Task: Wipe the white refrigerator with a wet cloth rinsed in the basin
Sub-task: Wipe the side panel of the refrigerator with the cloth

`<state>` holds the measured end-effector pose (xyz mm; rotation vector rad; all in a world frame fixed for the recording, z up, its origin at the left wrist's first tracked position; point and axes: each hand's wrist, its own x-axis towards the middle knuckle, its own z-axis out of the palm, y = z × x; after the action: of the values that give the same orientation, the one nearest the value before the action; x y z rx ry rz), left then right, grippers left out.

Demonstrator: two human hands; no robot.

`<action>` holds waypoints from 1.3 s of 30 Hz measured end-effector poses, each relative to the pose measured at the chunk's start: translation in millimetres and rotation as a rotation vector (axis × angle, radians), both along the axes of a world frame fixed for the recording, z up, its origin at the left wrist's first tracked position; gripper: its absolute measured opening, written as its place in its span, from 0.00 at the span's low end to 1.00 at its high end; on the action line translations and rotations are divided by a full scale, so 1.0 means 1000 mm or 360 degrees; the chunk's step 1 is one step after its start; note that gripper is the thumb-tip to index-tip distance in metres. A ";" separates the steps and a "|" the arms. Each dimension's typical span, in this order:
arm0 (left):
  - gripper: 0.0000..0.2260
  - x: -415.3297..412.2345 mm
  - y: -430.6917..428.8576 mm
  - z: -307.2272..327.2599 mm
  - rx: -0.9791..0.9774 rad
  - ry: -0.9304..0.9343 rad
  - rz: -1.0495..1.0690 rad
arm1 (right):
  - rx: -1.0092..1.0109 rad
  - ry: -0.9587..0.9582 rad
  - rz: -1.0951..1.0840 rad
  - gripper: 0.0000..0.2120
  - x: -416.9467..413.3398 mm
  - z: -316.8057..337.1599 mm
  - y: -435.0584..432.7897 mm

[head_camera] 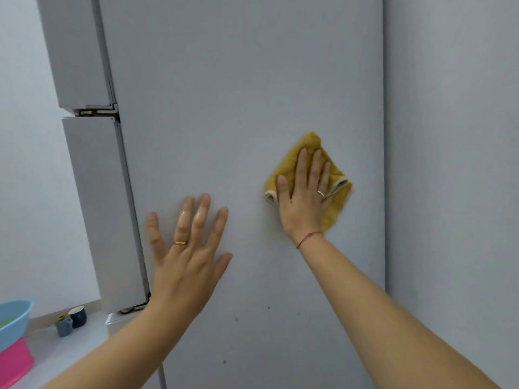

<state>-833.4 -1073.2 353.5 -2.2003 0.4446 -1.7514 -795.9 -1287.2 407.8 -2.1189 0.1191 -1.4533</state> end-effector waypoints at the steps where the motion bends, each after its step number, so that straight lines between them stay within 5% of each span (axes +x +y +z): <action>1: 0.30 -0.004 0.009 -0.005 -0.0070 -0.0005 0.0030 | -0.0089 -0.0061 0.0004 0.32 -0.003 -0.022 0.018; 7: 0.31 -0.017 0.045 -0.028 -0.0141 0.0011 0.0112 | -0.0643 -0.0044 0.0190 0.30 -0.028 -0.189 0.103; 11: 0.29 -0.017 0.060 -0.033 -0.0096 0.0025 0.0098 | -0.0882 -0.0089 0.0172 0.29 -0.033 -0.231 0.108; 24: 0.28 -0.008 0.082 -0.041 -0.0174 0.0043 -0.0183 | -0.0965 -0.0367 0.0080 0.29 -0.018 0.038 0.139; 28: 0.40 -0.014 0.084 -0.038 -0.0549 0.0083 -0.0519 | -0.0982 -0.0356 0.0088 0.31 -0.028 0.100 0.167; 30: 0.44 -0.020 0.083 -0.034 -0.0786 0.0149 -0.0668 | -0.0946 -0.0333 0.0105 0.31 -0.032 0.112 0.179; 33: 0.36 -0.030 0.080 -0.033 -0.1193 0.0301 -0.0932 | -0.0947 -0.0367 0.0097 0.30 -0.033 0.104 0.189; 39: 0.27 -0.041 0.080 -0.038 -0.1439 0.0470 -0.1250 | -0.1132 -0.0402 0.0202 0.28 -0.034 0.013 0.191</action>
<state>-874.4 -992.9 315.8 -3.2538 0.7751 -2.3278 -830.4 -1096.2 420.8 -2.3714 -0.7131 -1.8502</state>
